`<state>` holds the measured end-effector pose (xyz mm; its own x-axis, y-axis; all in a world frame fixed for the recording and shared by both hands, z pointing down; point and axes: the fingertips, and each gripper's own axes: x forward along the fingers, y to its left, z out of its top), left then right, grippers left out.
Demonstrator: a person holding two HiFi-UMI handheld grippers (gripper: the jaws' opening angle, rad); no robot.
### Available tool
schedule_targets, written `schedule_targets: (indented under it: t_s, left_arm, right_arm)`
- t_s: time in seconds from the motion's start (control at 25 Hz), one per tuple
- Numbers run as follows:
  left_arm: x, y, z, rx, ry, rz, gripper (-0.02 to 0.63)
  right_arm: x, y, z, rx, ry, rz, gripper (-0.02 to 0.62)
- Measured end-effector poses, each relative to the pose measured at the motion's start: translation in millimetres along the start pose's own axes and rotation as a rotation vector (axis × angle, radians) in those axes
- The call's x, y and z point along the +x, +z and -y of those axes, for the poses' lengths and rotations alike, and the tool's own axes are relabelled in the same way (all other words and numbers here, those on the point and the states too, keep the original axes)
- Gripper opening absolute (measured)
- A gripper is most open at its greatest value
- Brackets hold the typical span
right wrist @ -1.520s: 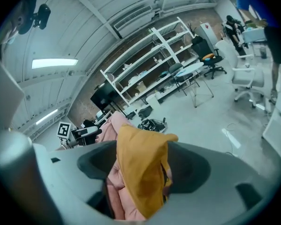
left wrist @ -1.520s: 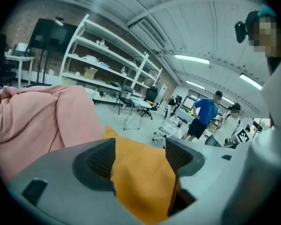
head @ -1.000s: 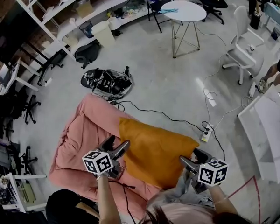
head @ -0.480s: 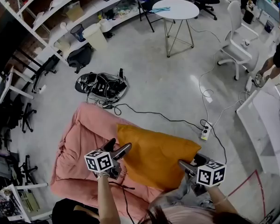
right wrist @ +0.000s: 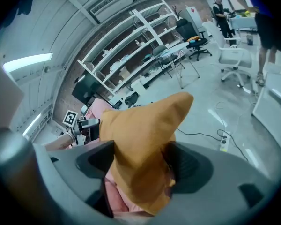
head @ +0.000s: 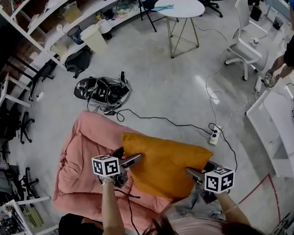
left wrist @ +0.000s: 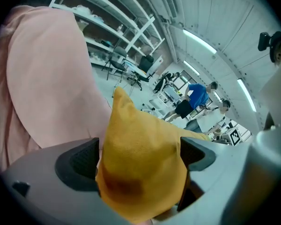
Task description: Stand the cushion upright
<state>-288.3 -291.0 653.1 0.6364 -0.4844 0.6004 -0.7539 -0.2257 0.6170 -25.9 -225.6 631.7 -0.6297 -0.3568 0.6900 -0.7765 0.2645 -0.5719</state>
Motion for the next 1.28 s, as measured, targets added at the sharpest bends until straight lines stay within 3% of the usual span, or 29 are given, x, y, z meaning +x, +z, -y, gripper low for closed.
schedule_targets:
  t_s: [0.28, 0.52, 0.84, 1.28]
  left_arm:
    - [17.6, -10.0, 0.7, 0.0, -0.024, -0.072, 0.522]
    - [30.0, -11.9, 2.4, 0.012, 0.015, -0.05, 0.52]
    - [25.7, -20.1, 10.1, 0.0, 0.074, -0.007, 0.413]
    - [6.6, -35.6, 32.5, 0.043, 0.189, 0.07, 0.307]
  right_arm:
    - [10.1, 0.8, 9.7, 0.042, 0.002, -0.036, 0.365]
    - [16.2, 2.6, 20.3, 0.046, 0.006, -0.085, 0.364]
    - [19.8, 0.2, 24.6, -0.002, 0.028, -0.206, 0.353]
    - [13.5, -12.9, 16.8, -0.108, 0.062, -0.286, 0.236]
